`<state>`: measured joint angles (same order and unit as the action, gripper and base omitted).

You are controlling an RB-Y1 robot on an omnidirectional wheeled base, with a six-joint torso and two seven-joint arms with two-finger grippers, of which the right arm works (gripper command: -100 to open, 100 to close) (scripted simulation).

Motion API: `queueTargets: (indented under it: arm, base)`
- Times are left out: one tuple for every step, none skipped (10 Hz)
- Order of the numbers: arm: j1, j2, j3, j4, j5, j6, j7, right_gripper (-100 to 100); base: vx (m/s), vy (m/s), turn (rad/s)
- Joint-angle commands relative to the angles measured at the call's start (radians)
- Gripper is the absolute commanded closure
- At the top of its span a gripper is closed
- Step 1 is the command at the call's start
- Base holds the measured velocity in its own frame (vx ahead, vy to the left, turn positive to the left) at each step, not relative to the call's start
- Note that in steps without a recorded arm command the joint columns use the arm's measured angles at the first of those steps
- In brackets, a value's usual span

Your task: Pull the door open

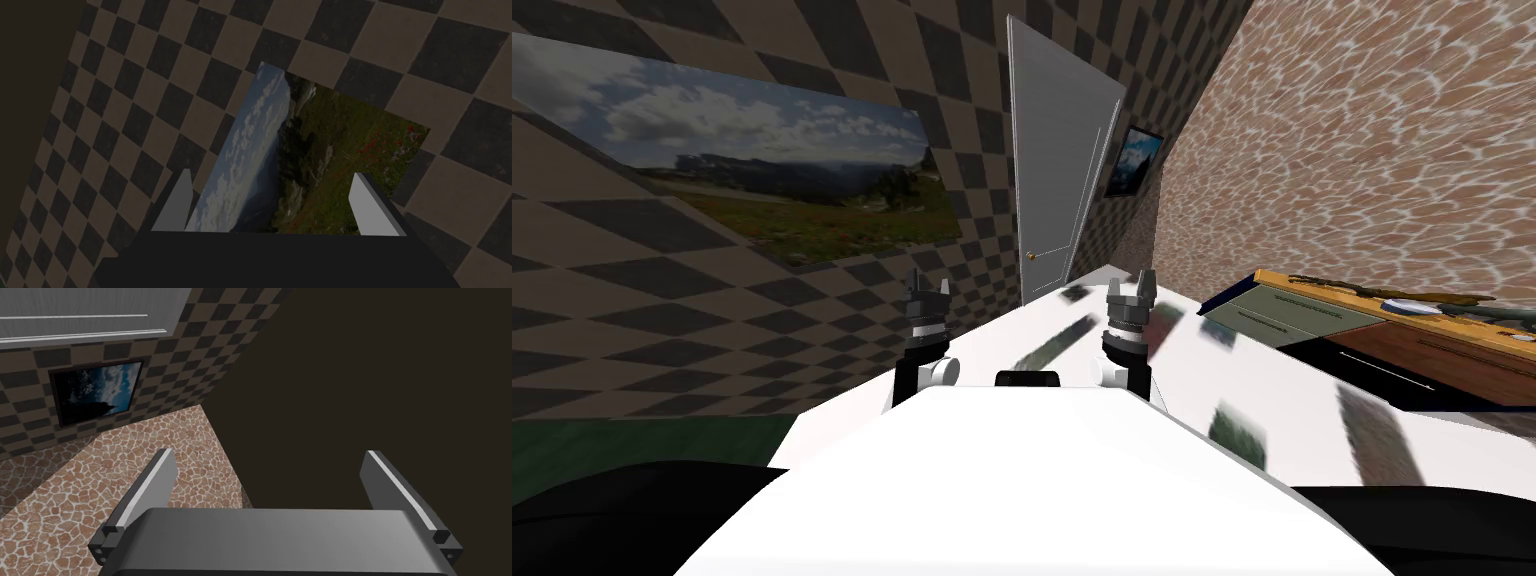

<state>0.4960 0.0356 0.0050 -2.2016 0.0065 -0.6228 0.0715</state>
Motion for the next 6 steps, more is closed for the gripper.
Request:
queueTargets:
  arm:
    - [-0.007,-0.014,-0.004,0.034,-0.013,-0.006,0.032,-100]
    - [-0.009,-0.019,-0.006,0.045,-0.017,-0.008,0.043,-100]
    - [-0.014,-0.028,-0.009,0.068,-0.026,-0.012,0.065,-100]
    - [-0.020,-0.038,-0.013,0.096,-0.036,-0.017,0.091,-100]
    - [-0.023,-0.044,-0.015,0.112,-0.042,-0.020,0.107,-100]
    - [-0.027,-0.049,-0.017,0.129,-0.048,-0.023,0.123,-100]
  base:
    - [0.041,-0.017,0.210]
    - [0.063,-0.031,0.226]
    - [0.077,-0.035,0.180]
    - [0.083,-0.043,0.206]
    - [0.079,-0.042,0.204]
    - [0.063,-0.037,0.149]
